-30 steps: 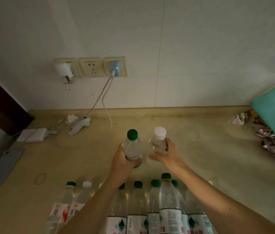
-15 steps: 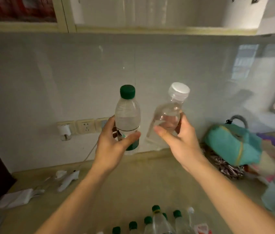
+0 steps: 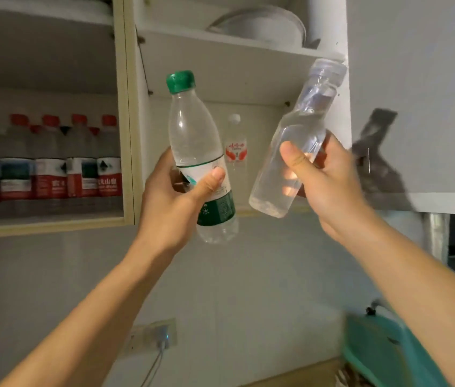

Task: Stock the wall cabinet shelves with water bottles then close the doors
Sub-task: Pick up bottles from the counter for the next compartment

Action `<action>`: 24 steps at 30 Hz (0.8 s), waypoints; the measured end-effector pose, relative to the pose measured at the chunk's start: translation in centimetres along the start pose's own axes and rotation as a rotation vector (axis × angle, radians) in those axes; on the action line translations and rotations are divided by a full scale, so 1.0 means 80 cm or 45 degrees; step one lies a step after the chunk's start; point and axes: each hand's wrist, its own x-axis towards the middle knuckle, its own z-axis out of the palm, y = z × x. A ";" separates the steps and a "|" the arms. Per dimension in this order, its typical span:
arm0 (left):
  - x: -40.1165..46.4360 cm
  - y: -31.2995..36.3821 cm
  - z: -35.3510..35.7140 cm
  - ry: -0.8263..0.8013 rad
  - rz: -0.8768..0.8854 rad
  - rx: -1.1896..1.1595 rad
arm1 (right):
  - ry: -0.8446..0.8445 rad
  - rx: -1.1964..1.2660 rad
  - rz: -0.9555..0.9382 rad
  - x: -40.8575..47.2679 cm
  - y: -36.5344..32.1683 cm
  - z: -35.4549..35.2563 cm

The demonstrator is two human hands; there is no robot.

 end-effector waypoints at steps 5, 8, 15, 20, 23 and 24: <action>0.073 -0.015 0.018 0.027 -0.224 0.225 | -0.094 -0.182 0.130 0.072 0.039 0.032; 0.093 -0.036 0.032 0.057 -0.289 0.293 | -0.197 -0.234 0.222 0.093 0.070 0.050; 0.126 -0.080 0.048 0.012 -0.349 0.424 | -0.454 -0.326 0.288 0.128 0.131 0.056; 0.143 -0.103 0.059 -0.019 -0.436 0.419 | -0.546 -0.275 0.349 0.141 0.155 0.054; 0.151 -0.110 0.064 -0.016 -0.480 0.463 | -0.571 -0.275 0.357 0.148 0.164 0.058; 0.153 -0.113 0.066 -0.013 -0.486 0.472 | -0.577 -0.270 0.351 0.150 0.167 0.060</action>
